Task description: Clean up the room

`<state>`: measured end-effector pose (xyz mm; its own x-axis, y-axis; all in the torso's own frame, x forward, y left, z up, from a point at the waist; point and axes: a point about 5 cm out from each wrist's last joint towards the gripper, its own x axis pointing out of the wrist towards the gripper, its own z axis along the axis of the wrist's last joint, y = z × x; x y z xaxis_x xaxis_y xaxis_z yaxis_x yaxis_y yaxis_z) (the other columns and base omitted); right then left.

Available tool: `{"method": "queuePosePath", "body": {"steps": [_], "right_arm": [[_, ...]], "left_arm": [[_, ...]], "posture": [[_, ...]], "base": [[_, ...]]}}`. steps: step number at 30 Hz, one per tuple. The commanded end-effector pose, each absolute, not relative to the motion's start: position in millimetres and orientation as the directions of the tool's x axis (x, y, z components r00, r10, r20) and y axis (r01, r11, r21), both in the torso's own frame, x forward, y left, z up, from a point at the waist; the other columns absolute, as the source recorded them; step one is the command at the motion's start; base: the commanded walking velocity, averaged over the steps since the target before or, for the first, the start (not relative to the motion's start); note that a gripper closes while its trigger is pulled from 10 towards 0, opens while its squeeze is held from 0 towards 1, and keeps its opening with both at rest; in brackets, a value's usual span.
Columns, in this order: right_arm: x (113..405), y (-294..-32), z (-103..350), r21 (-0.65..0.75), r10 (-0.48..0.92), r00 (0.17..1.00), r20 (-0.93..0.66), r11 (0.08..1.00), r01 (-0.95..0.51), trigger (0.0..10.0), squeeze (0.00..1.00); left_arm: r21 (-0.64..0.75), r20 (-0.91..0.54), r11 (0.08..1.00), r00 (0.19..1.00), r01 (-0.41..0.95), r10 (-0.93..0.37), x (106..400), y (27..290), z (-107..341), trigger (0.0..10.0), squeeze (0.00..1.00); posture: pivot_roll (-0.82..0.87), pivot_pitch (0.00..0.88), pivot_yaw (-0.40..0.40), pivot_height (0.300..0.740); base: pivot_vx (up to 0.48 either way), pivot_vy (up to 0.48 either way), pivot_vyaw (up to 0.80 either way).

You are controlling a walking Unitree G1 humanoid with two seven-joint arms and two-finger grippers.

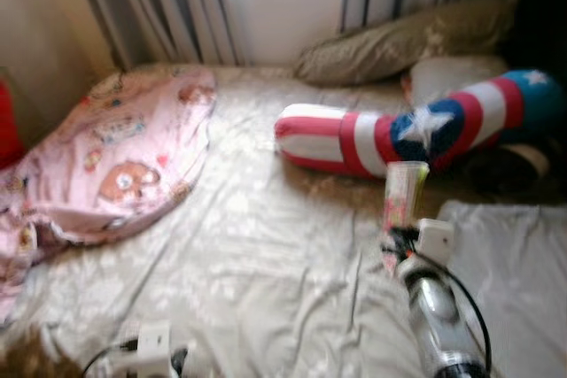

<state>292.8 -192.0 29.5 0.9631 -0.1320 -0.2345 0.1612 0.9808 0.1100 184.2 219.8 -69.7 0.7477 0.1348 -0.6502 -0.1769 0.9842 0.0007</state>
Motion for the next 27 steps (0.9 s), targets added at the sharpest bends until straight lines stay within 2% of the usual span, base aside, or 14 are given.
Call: {"method": "queuePosePath", "body": {"steps": [1,3,5,8,14,19,24,27], "right_arm": [[299,-188,39,0.112,-0.11,0.977,-0.181,0.985,0.131,10.0,0.0],[298,-187,39,0.114,-0.089,0.98,-0.178,0.987,0.11,10.0,0.0],[298,-186,39,0.11,-0.08,0.982,-0.17,0.989,0.1,10.0,0.0],[297,-183,41,0.12,-0.055,0.987,-0.15,0.99,0.074,10.0,0.0],[296,-181,41,0.128,-0.035,0.99,-0.139,0.99,0.053,10.0,0.0],[296,-179,43,0.131,-0.024,0.992,-0.126,0.991,0.041,10.0,0.0],[297,-179,42,0.116,-0.021,0.991,-0.133,0.993,0.036,10.0,0.0],[297,-177,42,0.121,-0.008,0.99,-0.142,0.992,0.025,10.0,0.0]], "left_arm": [[-0.004,-0.616,0.984,0.776,-0.177,0.138,191,222,-64,10.0,0.0],[-0.019,-0.531,0.985,0.837,-0.169,0.133,209,222,-51,10.0,0.0],[-0.024,-0.489,0.987,0.863,-0.161,0.129,217,221,-45,10.0,0.0],[-0.02,-0.342,0.992,0.933,-0.127,0.113,237,221,-22,10.0,0.0],[-0.021,-0.169,0.994,0.981,-0.103,0.098,253,220,5,10.0,0.0],[0.003,-0.116,0.999,0.992,-0.046,0.046,252,214,12,10.0,0.0],[0.0,-0.11,0.998,0.992,-0.057,0.056,249,214,13,10.0,0.0],[-0.003,-0.113,0.998,0.992,-0.057,0.056,248,214,13,10.0,0.0]], "posture": [[0.04,0.0,0.023,0.74],[0.04,0.0,0.022,0.74],[0.04,0.0,0.022,0.74],[0.04,0.0,0.022,0.74],[0.04,0.0,0.021,0.74],[0.03,0.0,0.024,0.74],[0.03,0.0,0.021,0.74],[0.03,0.0,0.021,0.725]], "base": [[0.0,0.0,0.0],[0.0,0.0,0.0],[0.0,0.0,0.0],[0.0,0.0,0.0],[0.0,0.0,0.0],[0.0,0.0,0.0],[0.0,0.0,0.0],[0.0,0.0,0.0]]}}
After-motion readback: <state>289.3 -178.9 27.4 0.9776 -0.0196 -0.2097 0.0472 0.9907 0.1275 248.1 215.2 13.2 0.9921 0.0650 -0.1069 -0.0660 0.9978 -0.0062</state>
